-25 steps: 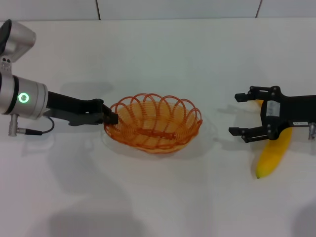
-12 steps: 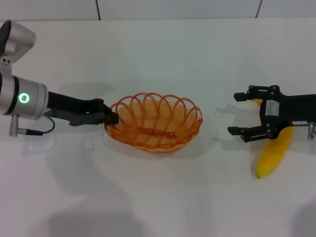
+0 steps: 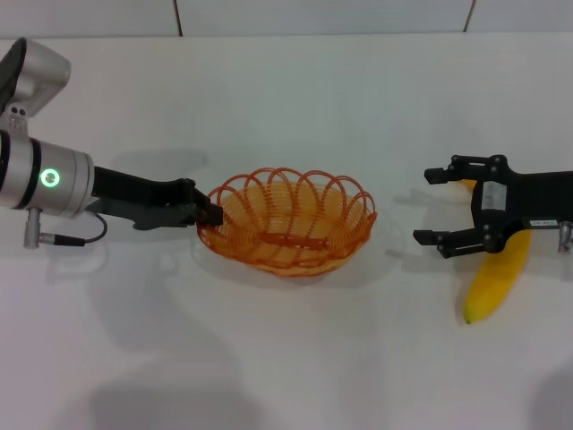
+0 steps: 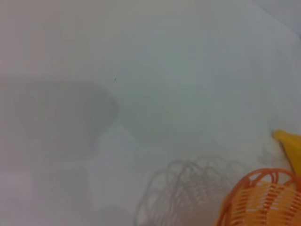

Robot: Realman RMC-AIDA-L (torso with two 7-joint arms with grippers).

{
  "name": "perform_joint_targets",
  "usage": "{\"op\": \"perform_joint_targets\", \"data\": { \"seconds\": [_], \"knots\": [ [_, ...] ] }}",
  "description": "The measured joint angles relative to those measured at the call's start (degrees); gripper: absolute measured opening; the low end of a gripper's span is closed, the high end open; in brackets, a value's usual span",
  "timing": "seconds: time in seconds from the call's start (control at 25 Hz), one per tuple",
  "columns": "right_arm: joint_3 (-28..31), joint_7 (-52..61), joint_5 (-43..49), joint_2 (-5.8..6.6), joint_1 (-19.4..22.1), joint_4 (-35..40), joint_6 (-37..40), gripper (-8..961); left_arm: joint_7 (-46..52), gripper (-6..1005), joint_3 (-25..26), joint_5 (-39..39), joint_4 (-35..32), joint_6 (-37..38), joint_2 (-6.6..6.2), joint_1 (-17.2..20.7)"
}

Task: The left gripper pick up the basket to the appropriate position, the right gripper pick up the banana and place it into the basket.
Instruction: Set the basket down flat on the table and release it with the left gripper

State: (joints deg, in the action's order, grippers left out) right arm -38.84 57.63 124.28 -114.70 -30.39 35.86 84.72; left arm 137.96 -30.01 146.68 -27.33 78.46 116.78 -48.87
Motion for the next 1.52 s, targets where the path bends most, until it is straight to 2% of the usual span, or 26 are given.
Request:
{"op": "perform_joint_targets", "data": {
  "seconds": [0.72, 0.96, 1.2, 1.52],
  "knots": [
    [0.00, -0.07, 0.00, 0.00, -0.03, 0.00, 0.00, 881, 0.30, 177, -0.49, 0.03, 0.67, 0.36, 0.04, -0.17],
    [0.00, -0.06, 0.00, 0.00, -0.03, 0.00, 0.00, 881, -0.05, 266, -0.66, 0.51, 2.03, 1.35, -0.08, -0.32],
    [0.00, -0.06, 0.00, 0.00, -0.02, 0.00, 0.00, 880, -0.15, 283, -3.17, 0.40, 3.09, 2.11, -0.06, -1.05],
    [0.00, -0.06, 0.00, 0.09, -0.02, 0.00, 0.00, 880, -1.16, 306, -3.67, 0.66, 3.60, 3.81, -0.03, -1.44]
  ]
}}
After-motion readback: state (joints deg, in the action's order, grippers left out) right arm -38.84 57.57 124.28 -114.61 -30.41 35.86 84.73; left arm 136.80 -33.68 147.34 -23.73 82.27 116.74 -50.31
